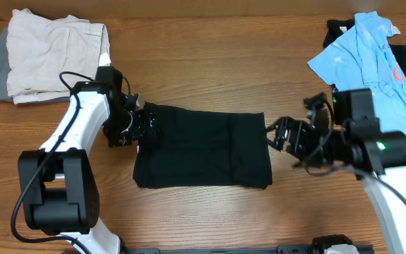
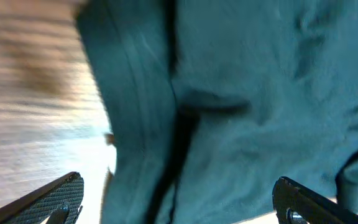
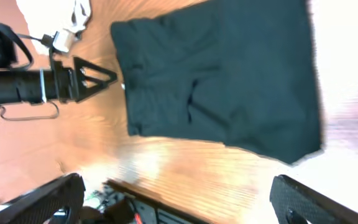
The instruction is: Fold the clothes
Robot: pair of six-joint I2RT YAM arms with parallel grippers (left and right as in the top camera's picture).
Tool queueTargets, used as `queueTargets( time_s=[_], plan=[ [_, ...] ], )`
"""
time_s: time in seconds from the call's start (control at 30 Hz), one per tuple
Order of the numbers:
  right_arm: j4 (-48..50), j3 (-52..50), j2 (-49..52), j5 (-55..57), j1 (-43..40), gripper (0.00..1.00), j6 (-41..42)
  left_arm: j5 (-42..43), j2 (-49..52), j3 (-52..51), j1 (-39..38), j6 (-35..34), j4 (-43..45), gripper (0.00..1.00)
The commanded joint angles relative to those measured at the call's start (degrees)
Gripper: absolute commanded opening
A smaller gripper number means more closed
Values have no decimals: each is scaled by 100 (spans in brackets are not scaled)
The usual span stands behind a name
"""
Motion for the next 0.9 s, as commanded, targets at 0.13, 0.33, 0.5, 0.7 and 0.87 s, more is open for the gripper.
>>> queueTargets(
  time_s=[0.13, 0.33, 0.5, 0.7, 0.87],
  plan=[
    [-791, 129, -702, 546, 28, 100, -251, 234, -164, -472, 717, 125, 411, 100],
    [-951, 101, -876, 544, 28, 100, -511, 1388, -164, -833, 1443, 1088, 673, 100],
    [-935, 98, -863, 546, 28, 100, -767, 1773, -164, -874, 1665, 1628, 610, 100],
    [-929, 2, -863, 549, 28, 100, -826, 1784, -160, -1145, 1670, 1641, 791, 100],
    [-791, -247, -863, 544, 28, 100, -824, 1792, -157, -1578, 1665, 1639, 1064, 100]
  ],
)
